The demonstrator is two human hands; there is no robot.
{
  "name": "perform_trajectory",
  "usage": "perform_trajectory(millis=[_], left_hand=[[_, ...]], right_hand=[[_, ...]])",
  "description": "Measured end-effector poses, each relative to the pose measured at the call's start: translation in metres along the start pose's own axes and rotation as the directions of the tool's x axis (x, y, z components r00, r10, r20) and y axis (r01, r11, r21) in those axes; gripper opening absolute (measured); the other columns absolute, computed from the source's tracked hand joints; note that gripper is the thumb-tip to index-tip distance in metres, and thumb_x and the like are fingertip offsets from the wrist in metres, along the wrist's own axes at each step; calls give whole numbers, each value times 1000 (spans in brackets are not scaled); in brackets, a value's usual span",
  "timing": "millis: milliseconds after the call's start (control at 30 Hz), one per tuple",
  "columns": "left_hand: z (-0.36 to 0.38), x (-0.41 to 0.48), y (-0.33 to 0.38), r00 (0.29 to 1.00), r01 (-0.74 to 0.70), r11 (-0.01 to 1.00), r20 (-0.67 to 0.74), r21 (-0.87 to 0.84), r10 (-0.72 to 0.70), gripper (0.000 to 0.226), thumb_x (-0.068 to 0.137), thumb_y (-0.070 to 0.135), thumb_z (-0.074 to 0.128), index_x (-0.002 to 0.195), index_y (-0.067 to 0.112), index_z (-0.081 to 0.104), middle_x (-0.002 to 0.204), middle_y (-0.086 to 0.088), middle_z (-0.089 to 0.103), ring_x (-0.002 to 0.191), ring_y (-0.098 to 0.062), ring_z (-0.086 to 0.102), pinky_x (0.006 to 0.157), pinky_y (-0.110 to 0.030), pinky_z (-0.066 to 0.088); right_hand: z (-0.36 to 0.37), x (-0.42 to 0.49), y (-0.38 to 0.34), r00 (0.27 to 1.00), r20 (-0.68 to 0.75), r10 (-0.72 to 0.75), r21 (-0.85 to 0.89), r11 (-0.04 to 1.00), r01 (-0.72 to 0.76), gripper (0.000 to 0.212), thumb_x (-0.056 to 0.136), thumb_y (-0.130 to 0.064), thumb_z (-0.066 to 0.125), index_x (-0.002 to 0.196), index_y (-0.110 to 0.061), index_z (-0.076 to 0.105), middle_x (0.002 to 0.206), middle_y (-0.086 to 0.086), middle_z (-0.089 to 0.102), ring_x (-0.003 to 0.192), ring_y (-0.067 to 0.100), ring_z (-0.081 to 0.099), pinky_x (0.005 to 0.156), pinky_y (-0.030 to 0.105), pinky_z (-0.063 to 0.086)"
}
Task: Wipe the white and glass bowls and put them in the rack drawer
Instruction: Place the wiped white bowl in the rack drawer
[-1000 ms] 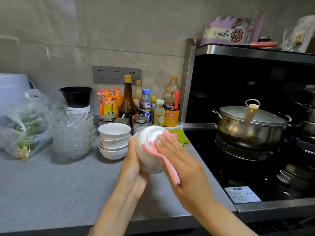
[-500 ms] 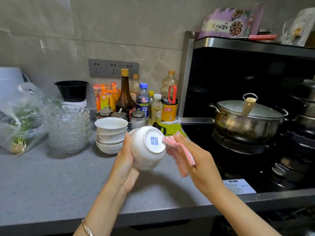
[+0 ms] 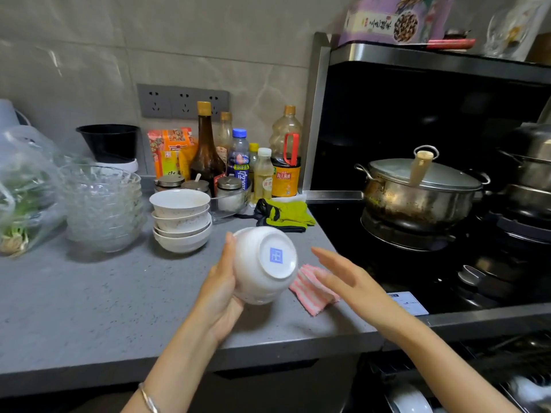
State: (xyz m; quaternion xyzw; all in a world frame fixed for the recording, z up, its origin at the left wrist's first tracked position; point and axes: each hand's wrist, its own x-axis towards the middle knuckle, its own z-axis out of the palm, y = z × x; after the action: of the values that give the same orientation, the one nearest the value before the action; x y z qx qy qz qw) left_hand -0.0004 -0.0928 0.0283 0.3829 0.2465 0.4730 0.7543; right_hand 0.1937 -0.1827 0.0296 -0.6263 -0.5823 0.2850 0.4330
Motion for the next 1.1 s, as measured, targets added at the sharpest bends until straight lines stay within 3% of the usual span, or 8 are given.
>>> perform_trajectory(millis=[167,333,500,733,833,900,1000,1100], left_hand=[[41,-20,-31,984,90,991,146,95,-103,70,73,60,53,122,11,60,112,-10,71,105,-19,67,94,-41,51],[85,-28,-80,924,166,981,330,99,-190,89,25,62,89,98,14,72,96,-4,75,87,-13,71,68,-27,58],[123,-38,-144,823,228,959,493,170,-283,76,40,63,86,102,21,75,111,-10,71,100,-17,68,78,-26,56],[138,-43,-249,736,226,822,461,523,-496,62,73,61,56,119,20,62,113,-5,71,107,-18,65,76,-21,53],[131,-38,-299,776,156,724,370,672,-511,45,89,40,57,127,18,54,125,-3,64,106,-10,62,82,-20,50],[118,-35,-330,808,-114,545,397,831,-436,47,93,37,55,136,19,46,139,0,52,120,-9,51,100,-22,39],[95,-31,-366,736,-424,258,496,868,-460,73,91,58,47,150,20,25,156,5,24,143,-12,22,117,-28,18],[83,-23,-392,709,-545,48,491,837,-506,106,69,87,5,153,22,6,161,7,4,147,-12,5,119,-37,2]], right_hand=[[-24,-27,16,996,84,-17,347,938,-13,78,73,-62,69,139,-29,46,141,-8,51,130,10,48,109,36,38],[-68,-78,45,985,165,45,547,827,-130,71,83,-52,65,141,-16,45,138,13,54,126,30,52,105,41,43],[-106,-136,79,983,32,182,578,799,-167,78,69,-56,77,130,-12,57,117,9,66,105,20,65,87,29,52],[-149,-204,148,924,-83,373,639,732,-238,70,67,-43,83,127,-14,61,123,13,64,107,22,62,86,29,53],[-157,-218,184,868,-113,484,625,713,-317,73,63,-40,86,125,-12,61,122,13,65,106,21,63,86,28,53],[-161,-220,206,814,-141,564,599,703,-383,64,70,-37,82,125,-12,60,119,11,67,106,22,64,87,30,52],[-167,-213,239,717,-197,669,574,671,-469,28,90,-26,62,117,-18,65,119,9,67,109,25,61,99,40,43],[-169,-196,271,657,-220,721,489,665,-565,20,94,-27,56,110,-21,67,114,8,68,109,27,60,97,41,43]])
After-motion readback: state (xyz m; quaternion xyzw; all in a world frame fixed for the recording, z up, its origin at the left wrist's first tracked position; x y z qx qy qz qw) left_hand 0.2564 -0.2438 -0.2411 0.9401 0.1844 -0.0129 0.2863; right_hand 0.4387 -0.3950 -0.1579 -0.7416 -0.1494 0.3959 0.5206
